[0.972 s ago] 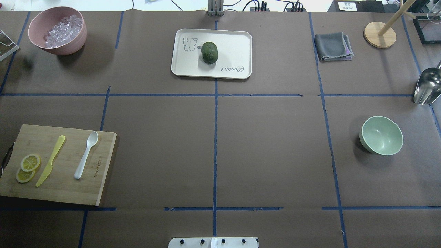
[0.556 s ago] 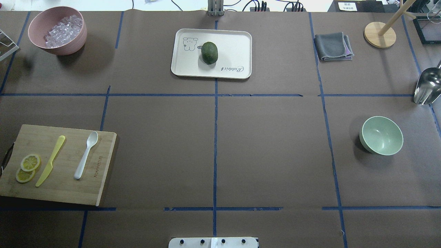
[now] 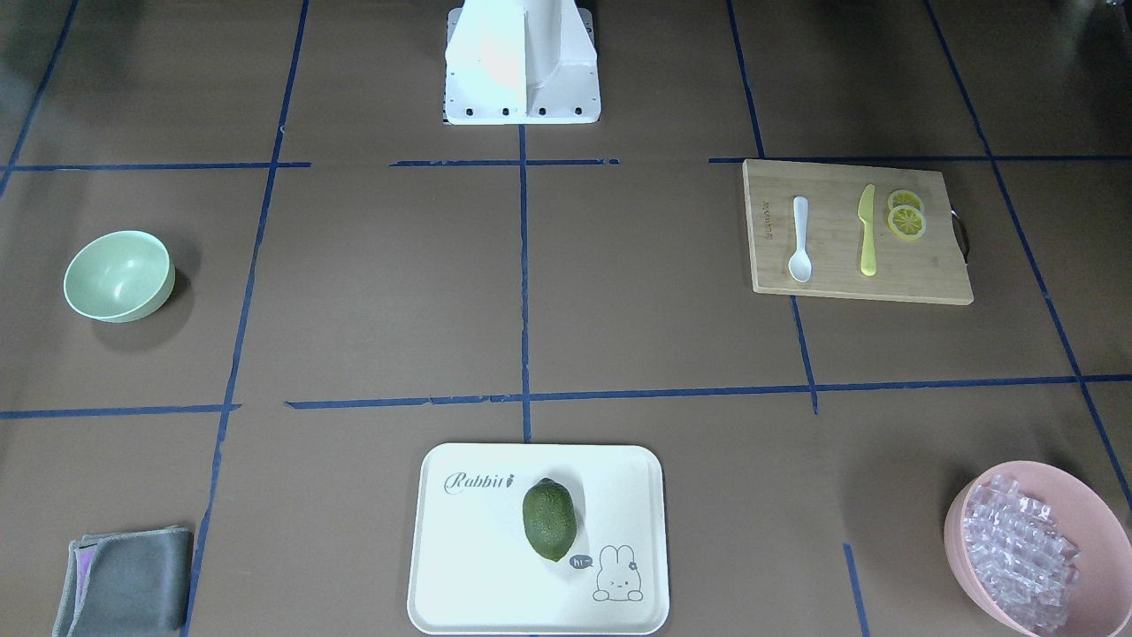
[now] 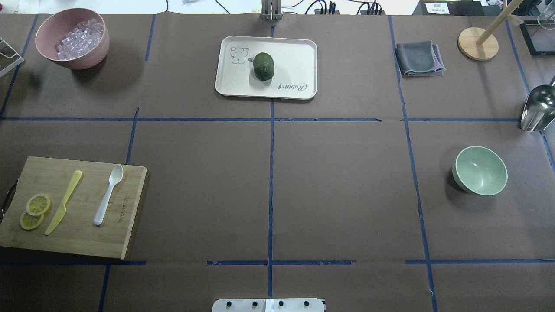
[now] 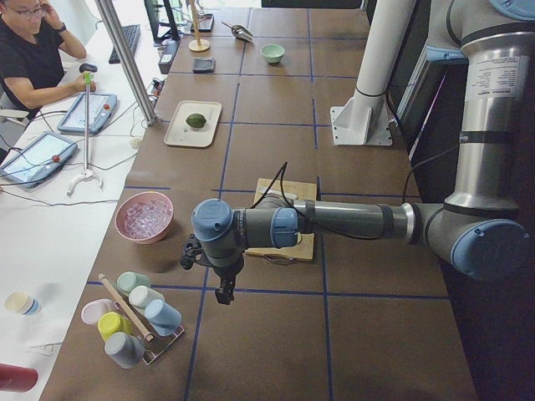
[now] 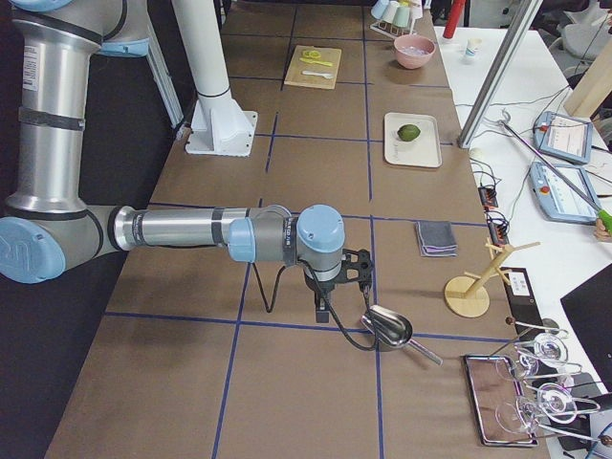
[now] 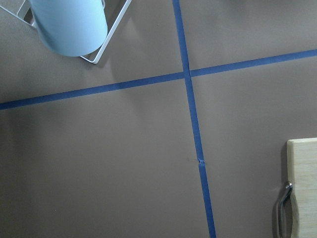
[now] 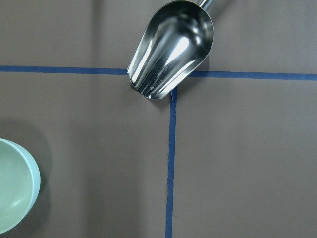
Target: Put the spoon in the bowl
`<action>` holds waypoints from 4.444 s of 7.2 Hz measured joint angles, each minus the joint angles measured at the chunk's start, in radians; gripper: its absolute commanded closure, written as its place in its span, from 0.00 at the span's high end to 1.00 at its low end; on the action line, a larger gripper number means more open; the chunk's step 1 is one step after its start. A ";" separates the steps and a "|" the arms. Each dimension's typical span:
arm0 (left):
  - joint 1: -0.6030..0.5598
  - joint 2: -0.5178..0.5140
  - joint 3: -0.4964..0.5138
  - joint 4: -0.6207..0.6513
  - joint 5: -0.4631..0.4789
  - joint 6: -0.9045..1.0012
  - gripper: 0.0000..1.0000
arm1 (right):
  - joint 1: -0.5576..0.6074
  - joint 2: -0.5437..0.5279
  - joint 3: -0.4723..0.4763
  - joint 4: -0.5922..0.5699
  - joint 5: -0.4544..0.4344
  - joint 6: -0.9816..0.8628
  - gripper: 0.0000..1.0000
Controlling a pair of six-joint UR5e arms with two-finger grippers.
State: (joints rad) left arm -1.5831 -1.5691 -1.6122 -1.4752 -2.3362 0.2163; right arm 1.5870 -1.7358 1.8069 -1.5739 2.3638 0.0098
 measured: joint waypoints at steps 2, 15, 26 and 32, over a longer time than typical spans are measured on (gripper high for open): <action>0.000 -0.001 0.000 0.000 0.000 0.000 1.00 | 0.000 0.006 0.008 0.000 -0.001 0.000 1.00; 0.002 -0.011 0.000 -0.004 -0.003 -0.001 1.00 | -0.621 -0.040 -0.109 0.810 -0.286 0.946 1.00; 0.002 -0.010 0.008 -0.005 -0.003 -0.001 1.00 | -0.617 -0.030 -0.059 0.847 -0.179 0.960 0.00; 0.002 -0.008 -0.010 -0.048 -0.006 -0.065 1.00 | -0.759 0.350 0.200 0.388 -0.237 1.279 0.00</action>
State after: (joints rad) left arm -1.5815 -1.5768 -1.6221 -1.5231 -2.3422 0.1517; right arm 0.8279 -1.3854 2.0065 -1.1857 2.1267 1.2884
